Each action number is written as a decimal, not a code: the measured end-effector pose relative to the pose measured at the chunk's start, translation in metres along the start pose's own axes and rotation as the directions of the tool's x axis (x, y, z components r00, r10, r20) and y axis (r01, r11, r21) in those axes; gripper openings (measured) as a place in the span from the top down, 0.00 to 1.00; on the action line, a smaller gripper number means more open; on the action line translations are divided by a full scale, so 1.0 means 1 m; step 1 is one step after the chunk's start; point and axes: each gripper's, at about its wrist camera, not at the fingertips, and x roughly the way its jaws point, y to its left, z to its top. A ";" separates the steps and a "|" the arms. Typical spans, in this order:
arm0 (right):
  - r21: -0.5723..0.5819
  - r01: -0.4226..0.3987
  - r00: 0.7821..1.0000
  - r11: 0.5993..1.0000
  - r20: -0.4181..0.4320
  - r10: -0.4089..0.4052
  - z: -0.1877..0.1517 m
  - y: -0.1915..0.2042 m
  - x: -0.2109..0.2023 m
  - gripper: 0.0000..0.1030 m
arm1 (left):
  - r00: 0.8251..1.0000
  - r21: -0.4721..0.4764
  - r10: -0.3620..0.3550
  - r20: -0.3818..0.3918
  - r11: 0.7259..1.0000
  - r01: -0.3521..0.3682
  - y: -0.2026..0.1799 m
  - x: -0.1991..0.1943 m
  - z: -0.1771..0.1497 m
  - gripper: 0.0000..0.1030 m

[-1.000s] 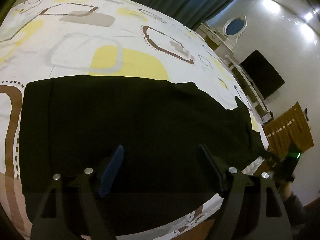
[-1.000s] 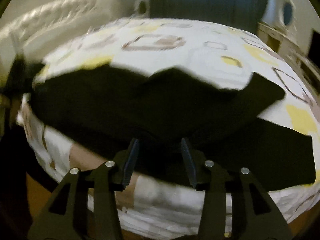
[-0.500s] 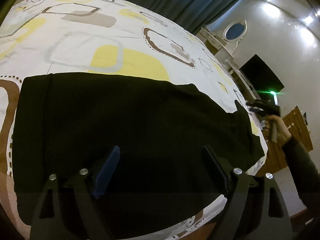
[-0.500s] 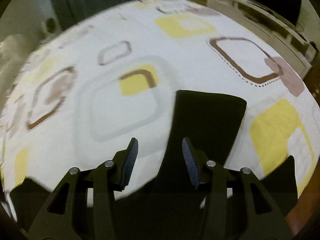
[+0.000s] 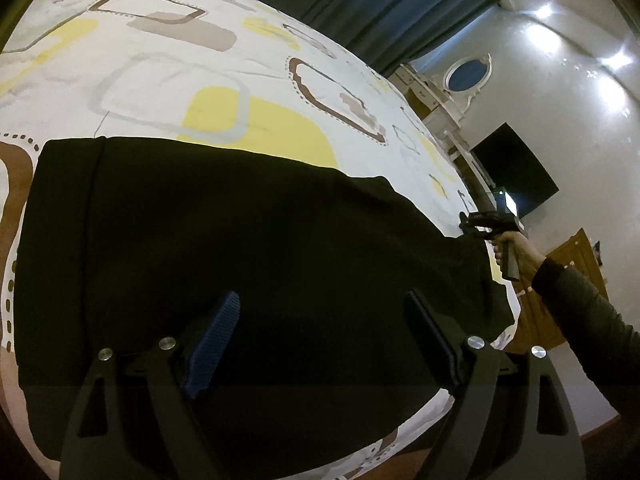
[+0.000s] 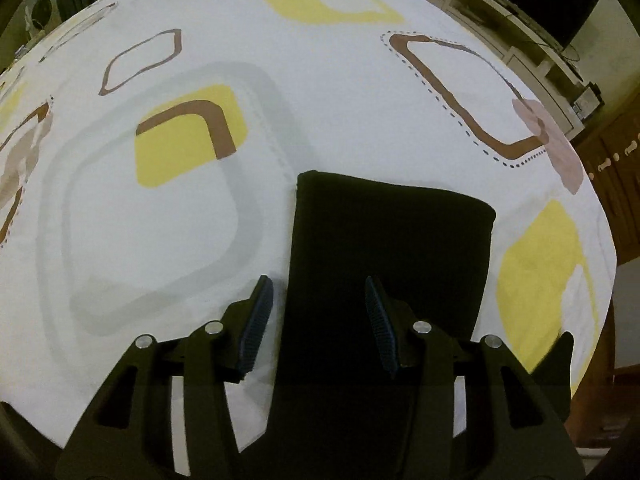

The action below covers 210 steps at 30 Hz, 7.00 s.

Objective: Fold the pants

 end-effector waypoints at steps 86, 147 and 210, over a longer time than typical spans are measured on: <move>0.611 -0.724 0.604 0.319 0.339 0.721 -0.313 -0.145 -0.041 0.93 | 0.993 -0.025 0.120 0.021 0.993 -0.119 -0.015 0.009 0.002 0.16; 0.575 -0.740 0.672 0.349 0.612 0.417 -0.234 -0.308 -0.049 0.88 | 0.958 0.237 0.287 0.024 0.929 -0.285 -0.043 0.036 -0.016 0.05; -0.057 -0.811 0.573 0.583 0.126 0.810 -0.269 0.082 -0.167 0.88 | 0.992 0.126 0.125 0.015 0.984 -0.126 -0.027 0.022 -0.010 0.05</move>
